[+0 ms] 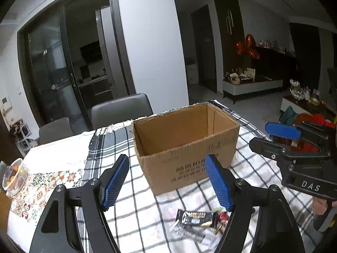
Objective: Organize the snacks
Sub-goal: 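Withdraw both open tools from the box, then lower both tools toward the snacks in front of the box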
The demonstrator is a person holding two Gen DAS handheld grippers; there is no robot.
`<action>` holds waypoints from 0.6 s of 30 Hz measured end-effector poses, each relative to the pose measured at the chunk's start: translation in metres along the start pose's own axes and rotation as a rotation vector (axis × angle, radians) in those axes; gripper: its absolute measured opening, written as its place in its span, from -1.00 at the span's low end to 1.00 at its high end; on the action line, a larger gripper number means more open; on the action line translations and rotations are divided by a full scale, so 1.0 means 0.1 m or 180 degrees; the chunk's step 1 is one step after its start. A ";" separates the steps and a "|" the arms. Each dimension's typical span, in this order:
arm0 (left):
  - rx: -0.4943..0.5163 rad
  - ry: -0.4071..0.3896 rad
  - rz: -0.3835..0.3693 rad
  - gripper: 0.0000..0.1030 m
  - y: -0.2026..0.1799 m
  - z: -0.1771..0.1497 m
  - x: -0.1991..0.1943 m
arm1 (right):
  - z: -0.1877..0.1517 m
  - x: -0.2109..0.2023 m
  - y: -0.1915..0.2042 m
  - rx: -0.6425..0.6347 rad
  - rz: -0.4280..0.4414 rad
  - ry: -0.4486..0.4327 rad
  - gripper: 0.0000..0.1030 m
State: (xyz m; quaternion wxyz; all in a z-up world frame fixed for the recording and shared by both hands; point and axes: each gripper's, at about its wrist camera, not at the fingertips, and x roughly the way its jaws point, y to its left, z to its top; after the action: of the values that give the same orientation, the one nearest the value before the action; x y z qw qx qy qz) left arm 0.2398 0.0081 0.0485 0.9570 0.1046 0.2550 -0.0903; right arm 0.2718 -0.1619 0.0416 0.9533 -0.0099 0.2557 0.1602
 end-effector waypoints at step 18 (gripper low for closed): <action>-0.0241 0.0577 -0.0206 0.21 -0.12 -0.86 0.11 | -0.77 0.19 0.15 0.0091 0.0287 0.0527 -0.01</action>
State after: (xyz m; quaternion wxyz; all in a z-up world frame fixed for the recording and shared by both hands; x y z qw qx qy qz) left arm 0.2062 0.0168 -0.0317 0.9299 0.0678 0.3470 -0.1015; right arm 0.2456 -0.1493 -0.0334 0.9208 0.0020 0.3360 0.1979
